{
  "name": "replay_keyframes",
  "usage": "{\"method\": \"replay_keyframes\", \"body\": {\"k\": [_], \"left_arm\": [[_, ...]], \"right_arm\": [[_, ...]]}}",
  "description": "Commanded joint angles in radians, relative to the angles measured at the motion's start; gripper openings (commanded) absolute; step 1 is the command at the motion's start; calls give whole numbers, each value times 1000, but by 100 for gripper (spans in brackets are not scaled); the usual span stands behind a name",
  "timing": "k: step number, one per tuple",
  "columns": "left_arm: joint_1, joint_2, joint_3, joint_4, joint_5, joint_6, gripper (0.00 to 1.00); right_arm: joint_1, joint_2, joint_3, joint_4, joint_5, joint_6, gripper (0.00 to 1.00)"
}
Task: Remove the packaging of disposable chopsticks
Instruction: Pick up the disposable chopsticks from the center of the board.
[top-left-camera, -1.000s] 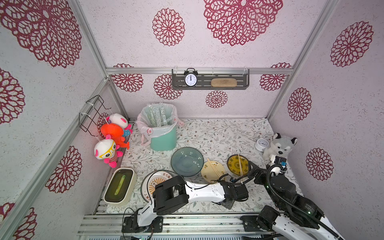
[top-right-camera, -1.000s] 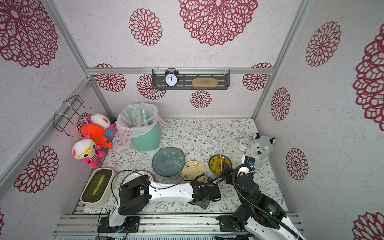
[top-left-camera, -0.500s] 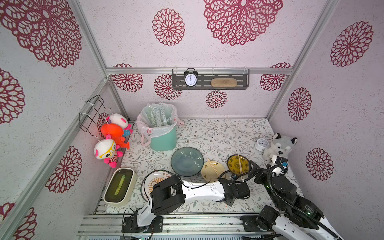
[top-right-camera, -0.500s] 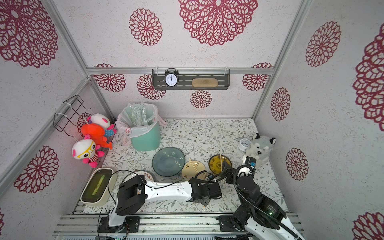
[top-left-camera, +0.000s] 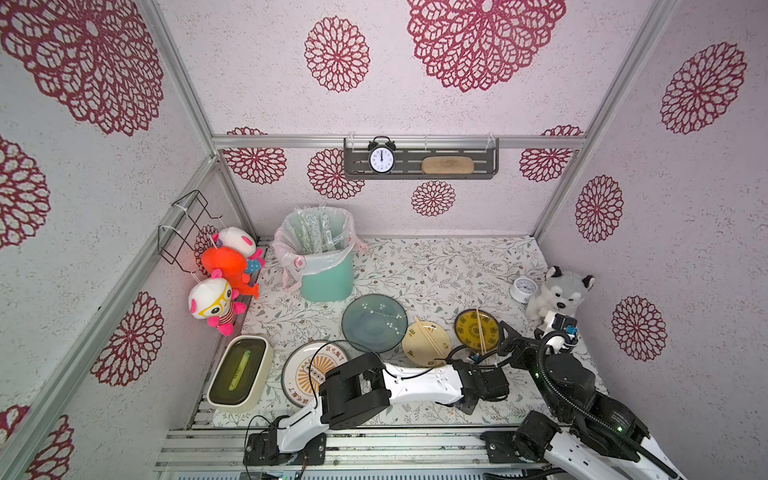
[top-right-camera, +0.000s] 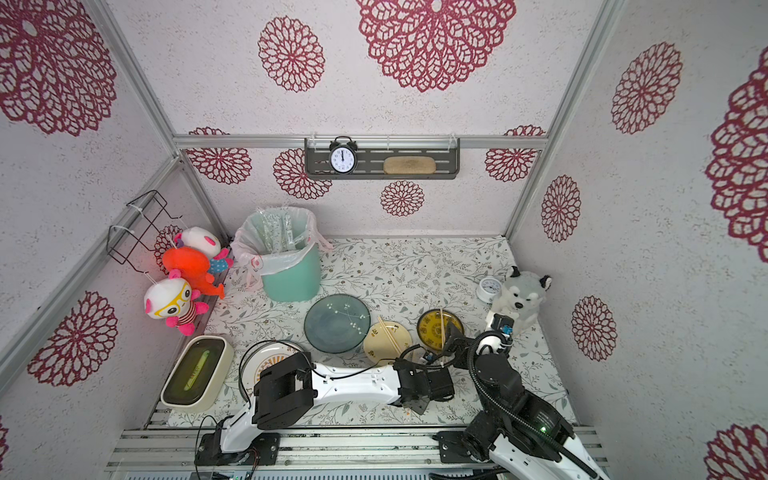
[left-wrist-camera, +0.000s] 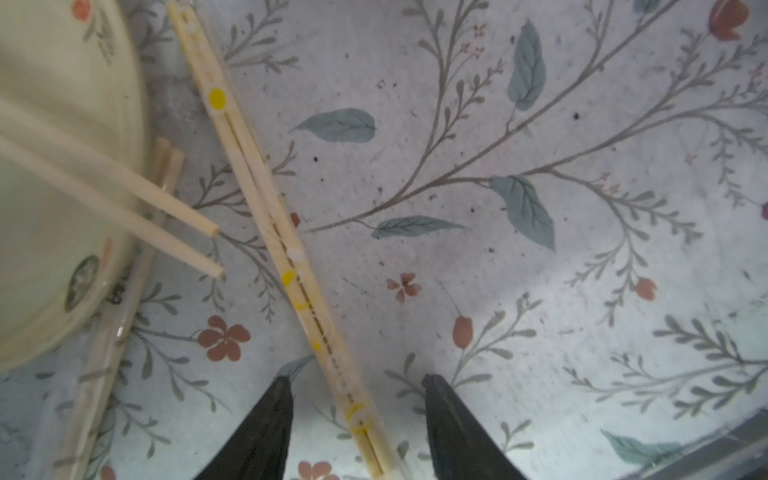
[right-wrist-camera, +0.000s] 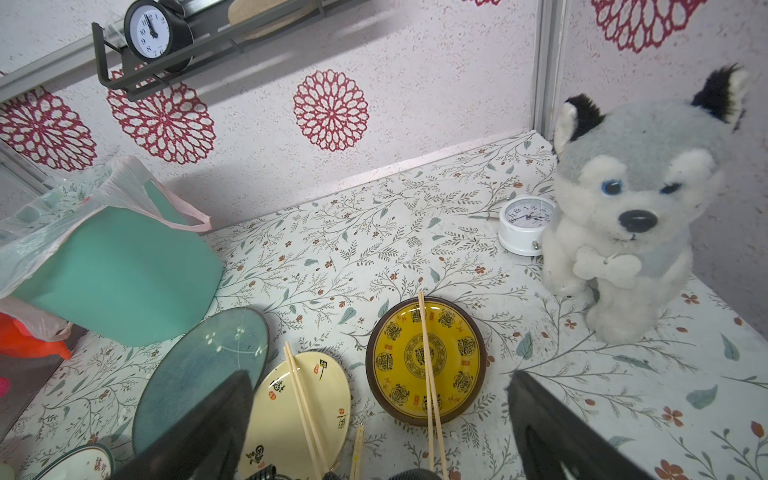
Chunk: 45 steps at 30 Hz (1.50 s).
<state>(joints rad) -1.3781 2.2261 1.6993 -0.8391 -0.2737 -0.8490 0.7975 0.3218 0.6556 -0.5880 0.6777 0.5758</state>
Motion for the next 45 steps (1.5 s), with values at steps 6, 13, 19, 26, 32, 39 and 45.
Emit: {"method": "replay_keyframes", "body": {"k": [6, 13, 19, 26, 32, 39, 45], "left_arm": [[19, 27, -44, -26, 74, -12, 32], [36, 5, -92, -46, 104, -2, 12], [43, -7, -90, -49, 98, 22, 0], [57, -125, -142, 32, 41, 64, 0], [80, -236, -266, 157, 98, 95, 0], [81, -379, -389, 264, 194, 125, 0], [65, -406, -421, 330, 307, 167, 0]], "right_arm": [[4, -12, -10, 7, 5, -14, 96], [4, -32, -19, 22, -12, -21, 94], [5, -30, -22, 24, -17, -23, 94], [5, -38, -30, 35, -26, -24, 93], [5, -26, -28, 38, -23, -30, 93], [6, -26, -34, 48, -28, -28, 93], [5, -14, -39, 63, -40, -25, 93]]}}
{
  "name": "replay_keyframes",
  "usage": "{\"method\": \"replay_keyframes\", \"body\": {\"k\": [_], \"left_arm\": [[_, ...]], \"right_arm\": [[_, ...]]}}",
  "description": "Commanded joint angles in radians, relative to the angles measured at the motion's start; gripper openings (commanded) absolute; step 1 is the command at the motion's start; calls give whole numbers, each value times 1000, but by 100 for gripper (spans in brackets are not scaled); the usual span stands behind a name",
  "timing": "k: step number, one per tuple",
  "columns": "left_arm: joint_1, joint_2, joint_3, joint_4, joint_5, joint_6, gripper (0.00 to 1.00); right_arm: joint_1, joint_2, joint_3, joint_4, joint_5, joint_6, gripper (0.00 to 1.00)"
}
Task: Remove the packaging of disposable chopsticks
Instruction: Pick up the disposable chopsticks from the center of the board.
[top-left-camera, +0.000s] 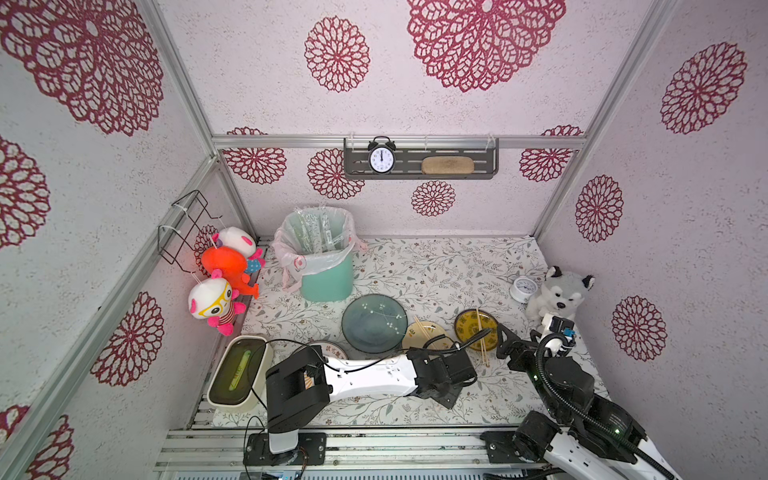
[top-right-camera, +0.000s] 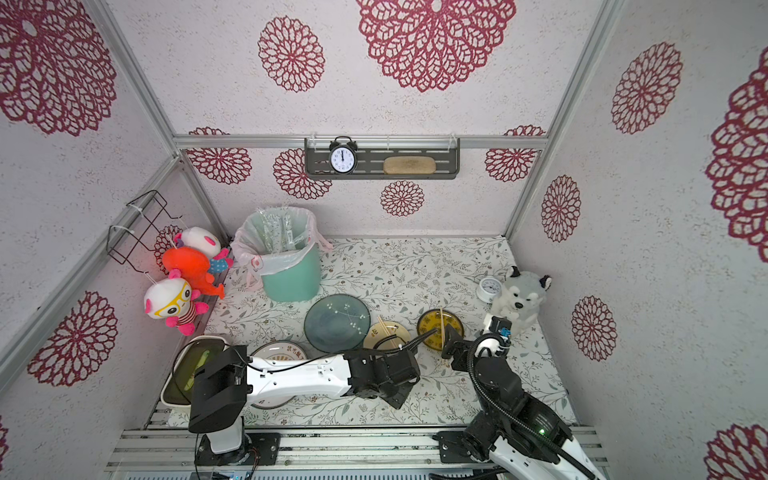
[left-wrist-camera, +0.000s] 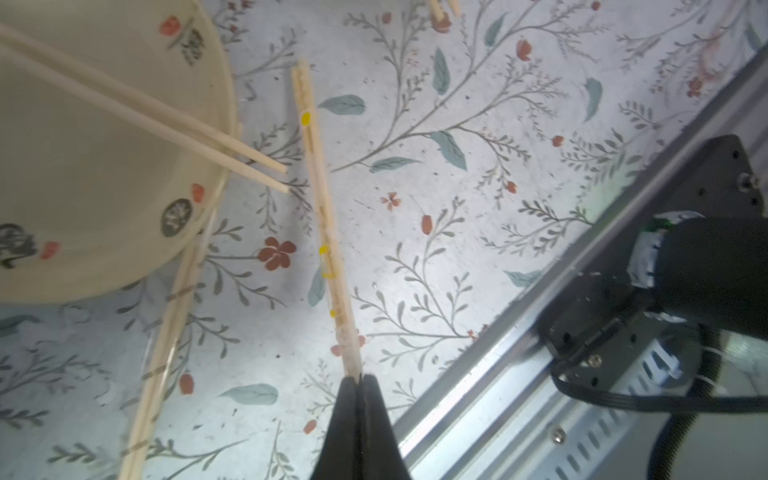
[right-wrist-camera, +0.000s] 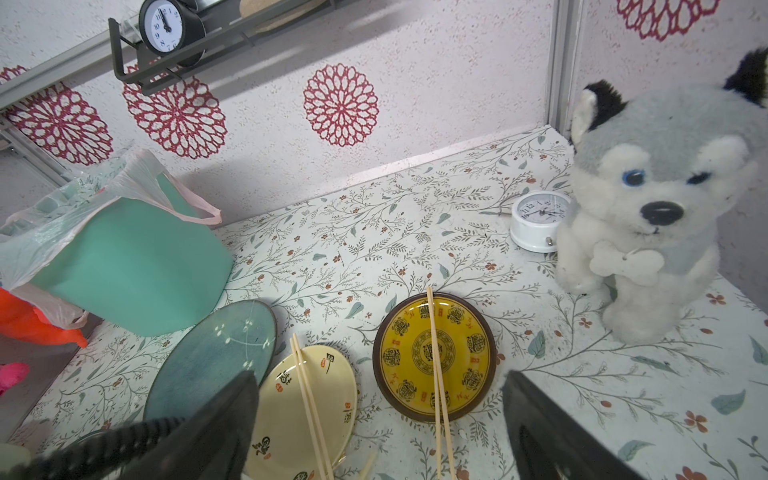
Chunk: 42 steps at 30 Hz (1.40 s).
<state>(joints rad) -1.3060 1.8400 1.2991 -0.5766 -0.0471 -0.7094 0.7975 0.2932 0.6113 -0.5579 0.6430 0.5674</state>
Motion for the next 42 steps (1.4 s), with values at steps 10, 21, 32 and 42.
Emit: {"method": "replay_keyframes", "body": {"k": [10, 21, 32, 42], "left_arm": [[-11, -62, -75, 100, 36, 18, 0], [-6, -71, -115, 131, 36, 13, 0], [0, -145, -157, 211, 22, 27, 0], [-6, -139, -184, 255, 34, 26, 0]], "right_arm": [[5, 72, -61, 8, -175, 112, 96], [3, 40, -122, 27, -191, 145, 96], [-3, 75, -249, 28, -412, 270, 99], [-3, 140, -356, 151, -538, 393, 99]]}}
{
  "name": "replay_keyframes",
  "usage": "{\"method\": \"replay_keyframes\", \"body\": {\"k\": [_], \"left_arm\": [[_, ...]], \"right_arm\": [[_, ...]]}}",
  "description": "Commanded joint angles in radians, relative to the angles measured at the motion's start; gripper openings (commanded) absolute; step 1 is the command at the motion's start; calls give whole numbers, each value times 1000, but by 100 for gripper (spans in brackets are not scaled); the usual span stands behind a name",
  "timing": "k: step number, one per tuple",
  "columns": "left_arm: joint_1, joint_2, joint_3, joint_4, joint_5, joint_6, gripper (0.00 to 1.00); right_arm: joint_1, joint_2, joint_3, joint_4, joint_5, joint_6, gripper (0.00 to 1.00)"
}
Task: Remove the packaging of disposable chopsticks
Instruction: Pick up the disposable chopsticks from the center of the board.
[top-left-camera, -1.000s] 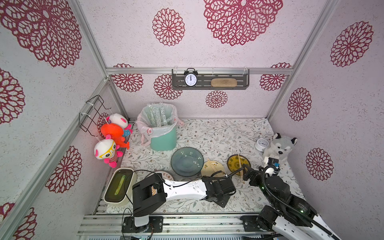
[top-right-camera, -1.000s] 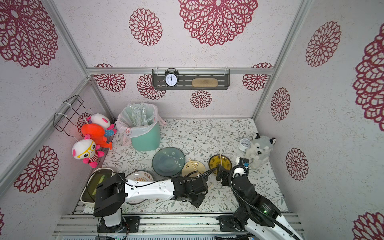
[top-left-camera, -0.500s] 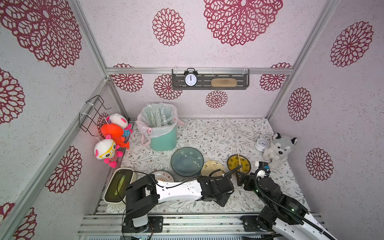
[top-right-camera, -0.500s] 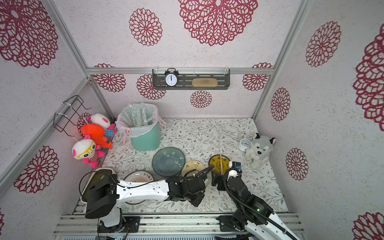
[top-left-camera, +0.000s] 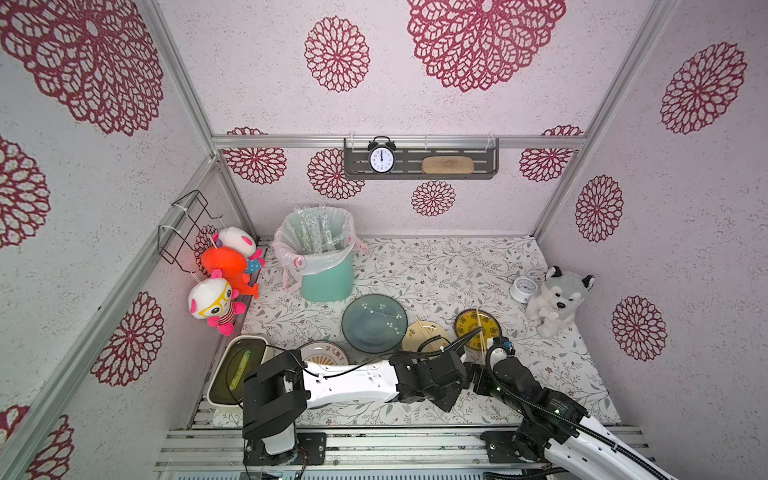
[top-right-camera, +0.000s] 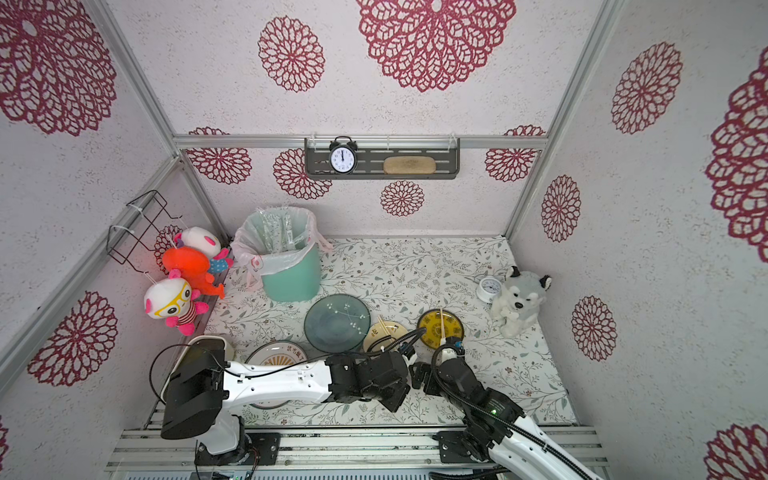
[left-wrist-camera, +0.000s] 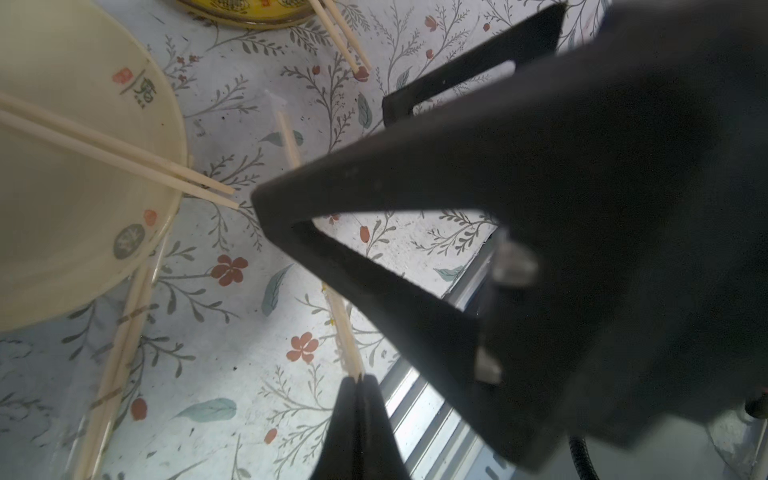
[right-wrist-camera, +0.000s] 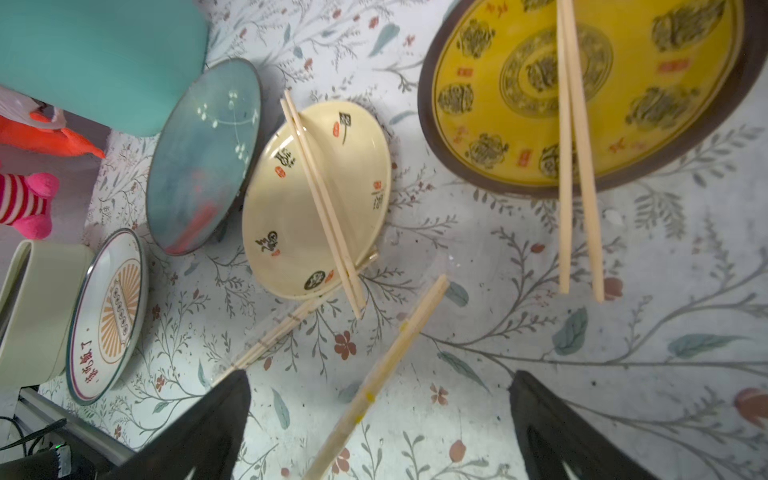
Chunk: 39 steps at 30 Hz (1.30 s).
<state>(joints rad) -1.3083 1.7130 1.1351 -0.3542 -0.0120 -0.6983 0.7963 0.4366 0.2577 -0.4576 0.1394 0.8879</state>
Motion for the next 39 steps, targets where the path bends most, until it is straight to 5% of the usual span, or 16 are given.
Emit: {"method": "replay_keyframes", "body": {"k": [1, 14, 20, 26, 34, 39], "left_arm": [[-3, -12, -25, 38, 5, 11, 0], [-18, -111, -31, 47, -105, 66, 0], [-4, -129, -27, 98, -96, 74, 0], [-1, -165, -30, 95, -148, 89, 0], [19, -287, -77, 129, -217, 114, 0], [22, -236, -103, 83, -153, 25, 0]], "right_arm": [[-2, -12, -9, 43, -29, 84, 99], [-3, -203, 79, 11, 13, 52, 99], [-12, -148, 37, 157, -65, 37, 97], [-16, -309, 109, 7, 28, 28, 99], [-19, -246, 58, 208, -89, 2, 99], [-29, -237, 85, 139, -44, -28, 99]]}}
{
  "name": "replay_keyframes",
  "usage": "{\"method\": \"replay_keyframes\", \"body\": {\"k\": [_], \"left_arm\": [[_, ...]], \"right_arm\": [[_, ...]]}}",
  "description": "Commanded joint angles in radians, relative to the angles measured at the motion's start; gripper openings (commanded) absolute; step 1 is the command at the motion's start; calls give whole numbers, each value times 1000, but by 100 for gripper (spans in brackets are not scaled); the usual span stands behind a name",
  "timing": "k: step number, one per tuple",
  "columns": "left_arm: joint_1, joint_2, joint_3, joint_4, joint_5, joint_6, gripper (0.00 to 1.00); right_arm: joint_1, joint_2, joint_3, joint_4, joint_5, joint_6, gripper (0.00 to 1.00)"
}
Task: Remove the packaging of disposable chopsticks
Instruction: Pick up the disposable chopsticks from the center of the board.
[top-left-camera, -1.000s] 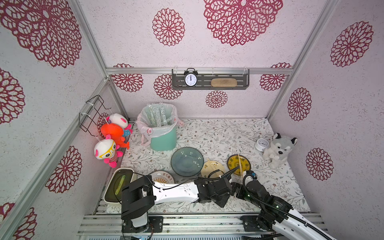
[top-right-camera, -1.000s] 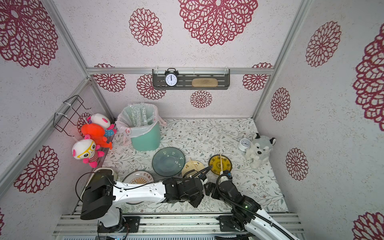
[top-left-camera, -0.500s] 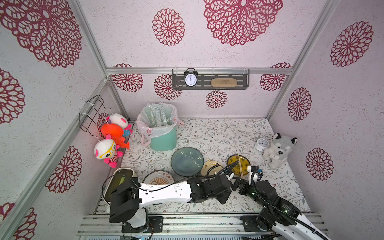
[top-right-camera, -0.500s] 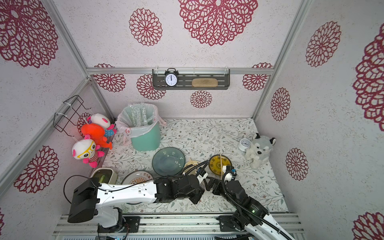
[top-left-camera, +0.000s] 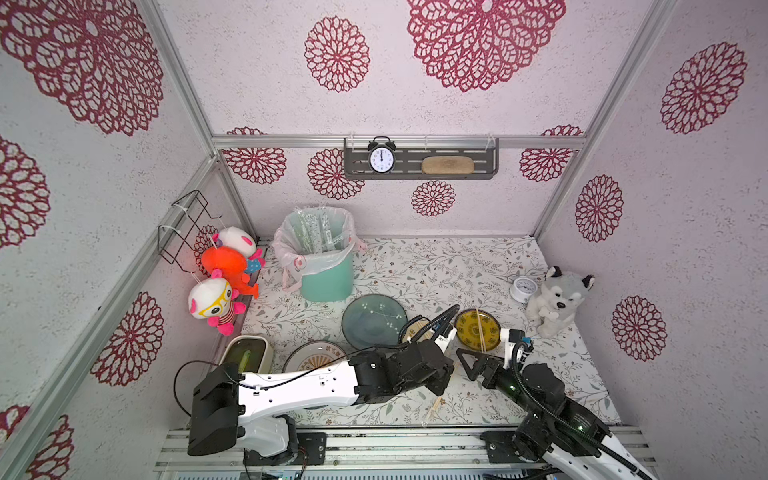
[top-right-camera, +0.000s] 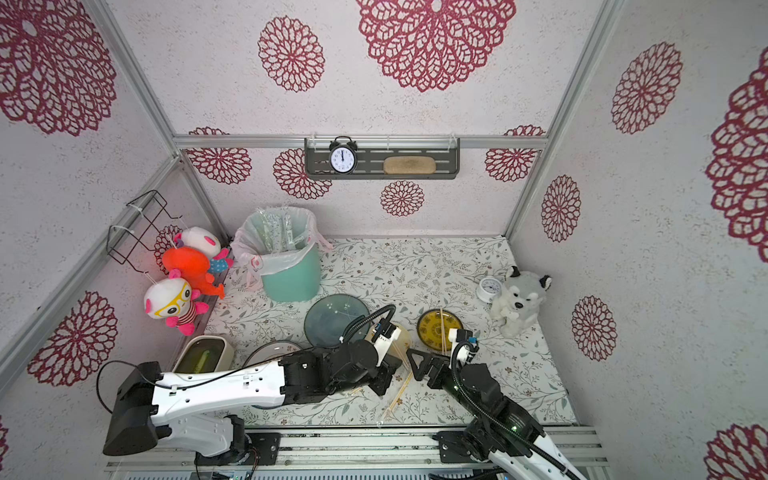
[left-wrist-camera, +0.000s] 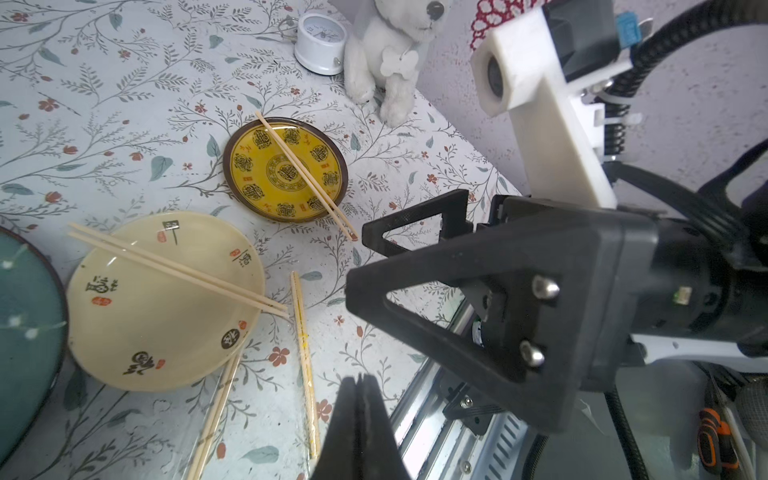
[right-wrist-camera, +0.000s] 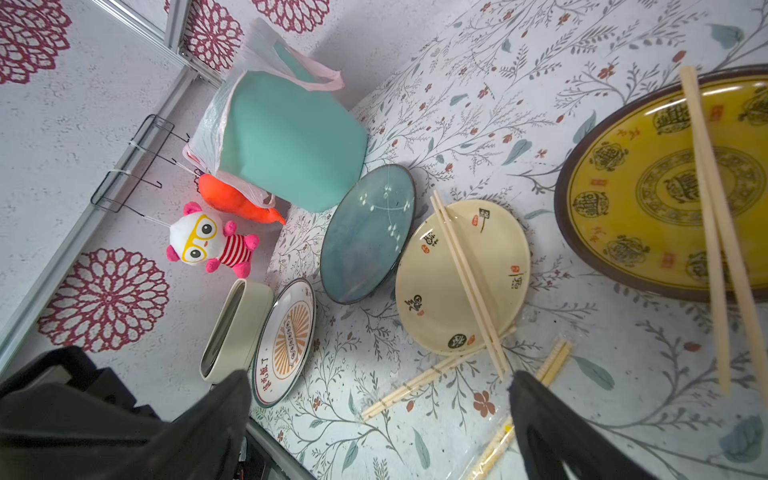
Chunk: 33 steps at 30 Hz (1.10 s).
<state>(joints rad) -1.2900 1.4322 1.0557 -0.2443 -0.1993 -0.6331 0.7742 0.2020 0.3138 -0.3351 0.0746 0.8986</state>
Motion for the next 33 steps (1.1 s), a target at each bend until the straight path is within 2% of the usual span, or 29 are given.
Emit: {"method": "replay_keyframes", "body": {"k": [1, 4, 8, 11, 14, 18, 21, 24, 26, 28, 30, 33], "left_arm": [[-1, 70, -13, -78, 36, -56, 0], [-33, 146, 10, -194, 7, -81, 0], [-34, 234, 34, -198, 80, -98, 34], [-49, 305, 115, -308, 97, -88, 48], [-52, 351, 173, -384, 110, -80, 65], [-51, 461, 274, -465, 124, -64, 77], [-52, 572, 370, -553, 132, -53, 77], [-46, 624, 407, -589, 156, -55, 69], [-42, 648, 420, -620, 169, -52, 68], [-37, 674, 433, -645, 163, -53, 60], [-38, 711, 444, -655, 187, -56, 48], [-49, 750, 460, -689, 176, -67, 45]], "right_arm": [[-9, -12, 38, -8, 38, -47, 99], [-12, -57, 82, -107, 141, -77, 98], [-16, -9, 105, -142, 195, -104, 98], [-25, 44, 96, -124, 173, -102, 98], [-35, 33, 91, -122, 170, -104, 98], [-41, -23, 100, -171, 211, -114, 98], [-41, -69, 107, -204, 236, -114, 98], [-41, -115, 101, -207, 245, -115, 98], [-41, -131, 98, -212, 257, -118, 98], [-41, -135, 95, -210, 261, -119, 98], [-41, -133, 94, -202, 266, -128, 98], [-42, -135, 95, -193, 268, -134, 98]]}}
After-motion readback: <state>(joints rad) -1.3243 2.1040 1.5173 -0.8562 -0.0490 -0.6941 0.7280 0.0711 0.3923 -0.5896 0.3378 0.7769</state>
